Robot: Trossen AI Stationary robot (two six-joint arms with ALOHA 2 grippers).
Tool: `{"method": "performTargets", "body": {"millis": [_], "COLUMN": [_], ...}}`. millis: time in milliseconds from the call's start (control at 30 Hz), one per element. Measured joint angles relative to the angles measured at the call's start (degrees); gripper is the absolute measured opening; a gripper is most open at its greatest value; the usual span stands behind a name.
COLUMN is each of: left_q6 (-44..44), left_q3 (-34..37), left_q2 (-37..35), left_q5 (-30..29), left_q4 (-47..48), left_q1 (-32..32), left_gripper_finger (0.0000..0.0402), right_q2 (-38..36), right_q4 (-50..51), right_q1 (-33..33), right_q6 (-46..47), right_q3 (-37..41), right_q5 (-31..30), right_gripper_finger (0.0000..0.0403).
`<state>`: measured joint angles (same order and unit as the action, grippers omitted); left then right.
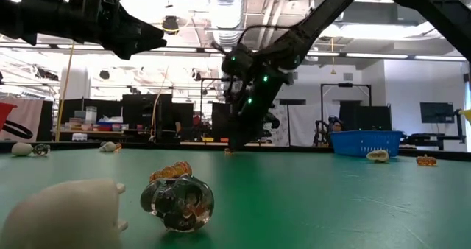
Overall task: Sort Halloween decoration
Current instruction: Put the white skull toy into the blue bin
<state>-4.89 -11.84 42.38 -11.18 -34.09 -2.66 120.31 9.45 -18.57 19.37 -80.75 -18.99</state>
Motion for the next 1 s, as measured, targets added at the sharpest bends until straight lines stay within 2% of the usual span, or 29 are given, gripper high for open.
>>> {"method": "performTargets", "body": {"millis": [100, 333, 400, 500, 633, 767, 867, 1000], "left_q6": [0.0, 0.2, 0.2, 0.9, 1.0, 0.6, 0.5, 0.9], "left_q3": [0.0, 0.0, 0.0, 0.0, 0.0, 0.0, 0.0, 0.0], "left_q2": [0.0, 0.0, 0.0, 0.0, 0.0, 0.0, 0.0, 0.0], "left_q5": [0.0, 0.1, 0.1, 0.1, 0.1, 0.1, 0.1, 0.1], "left_q4": [0.1, 0.8, 1.3, 2.0, 2.5, 2.6, 2.6, 2.5], "left_q1": [0.0, 0.0, 0.0, 0.0, 0.0, 0.0, 0.0, 0.0], "left_gripper_finger": [0.0210, 0.0210, 0.0210, 0.0210, 0.0210, 0.0210, 0.0210, 0.0210], "right_q2": [-3.5, -16.0, -20.3, -27.0, -36.3, -41.0, -42.1, -40.9], "right_q4": [4.5, 26.4, 33.7, 41.8, 41.4, 40.6, 40.5, 41.0], "right_q1": [0.6, 4.7, 5.7, 7.0, 9.3, 11.6, 12.9, 14.6], "right_q6": [-2.1, -7.2, -6.6, -0.5, 9.9, 17.2, 17.2, 12.3], "right_q3": [0.0, 1.5, 3.9, 10.1, 21.1, 28.8, 31.5, 32.4], "right_q5": [1.3, 2.6, 4.1, 6.3, 7.8, 10.9, 11.8, 11.7], "right_gripper_finger": [0.0140, 0.0141, 0.0140, 0.0138, 0.0139, 0.0155, 0.0177, 0.0212]}}
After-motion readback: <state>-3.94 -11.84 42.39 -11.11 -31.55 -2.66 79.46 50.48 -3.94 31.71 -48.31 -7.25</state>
